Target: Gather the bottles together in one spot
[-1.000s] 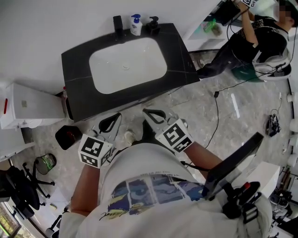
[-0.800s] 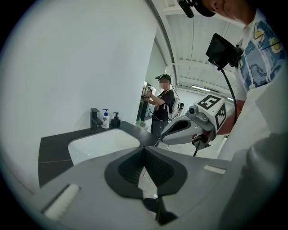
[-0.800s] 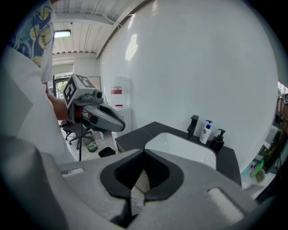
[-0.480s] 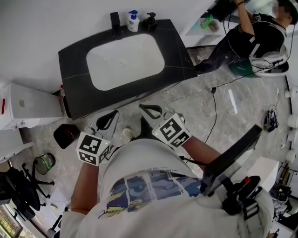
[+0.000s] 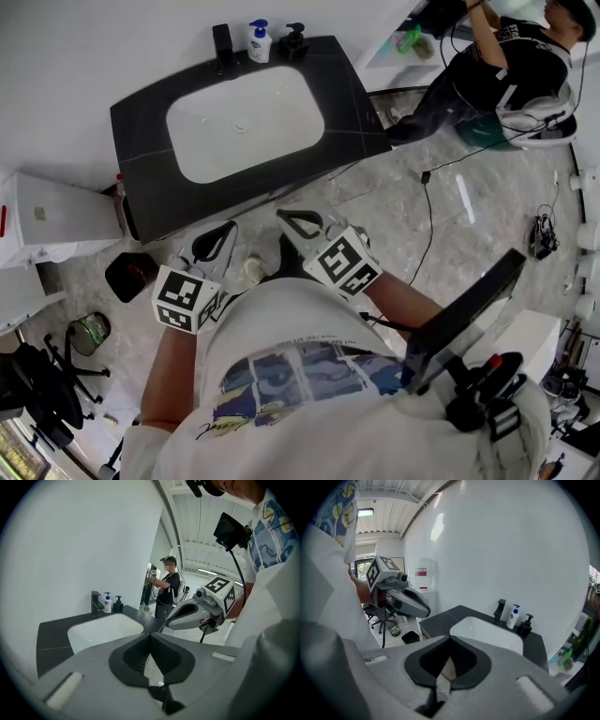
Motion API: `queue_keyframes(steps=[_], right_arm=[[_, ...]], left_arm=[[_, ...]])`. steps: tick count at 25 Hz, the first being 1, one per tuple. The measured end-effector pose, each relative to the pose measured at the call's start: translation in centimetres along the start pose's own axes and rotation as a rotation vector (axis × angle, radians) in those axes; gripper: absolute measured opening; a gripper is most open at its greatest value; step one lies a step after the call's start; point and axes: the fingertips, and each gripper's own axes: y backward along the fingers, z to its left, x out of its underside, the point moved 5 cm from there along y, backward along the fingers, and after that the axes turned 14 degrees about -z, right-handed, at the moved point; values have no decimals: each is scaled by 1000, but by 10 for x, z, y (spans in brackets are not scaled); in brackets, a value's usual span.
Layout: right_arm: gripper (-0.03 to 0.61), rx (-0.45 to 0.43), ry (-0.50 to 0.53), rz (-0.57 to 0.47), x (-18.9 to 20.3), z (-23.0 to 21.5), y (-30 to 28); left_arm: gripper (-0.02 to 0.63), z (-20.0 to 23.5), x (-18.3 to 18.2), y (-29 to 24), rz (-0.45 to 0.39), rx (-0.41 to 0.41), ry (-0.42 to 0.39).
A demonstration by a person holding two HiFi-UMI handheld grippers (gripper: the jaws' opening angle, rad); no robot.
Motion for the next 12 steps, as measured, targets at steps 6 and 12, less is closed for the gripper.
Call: queue_keyframes(steps=[6, 12], right_arm=[[0, 1, 12, 10, 1, -3, 4], [0, -3, 5, 3, 1, -8, 5]], left_arm=[[2, -2, -3, -4, -11, 1, -3], [2, -2, -3, -12, -9, 4, -2]])
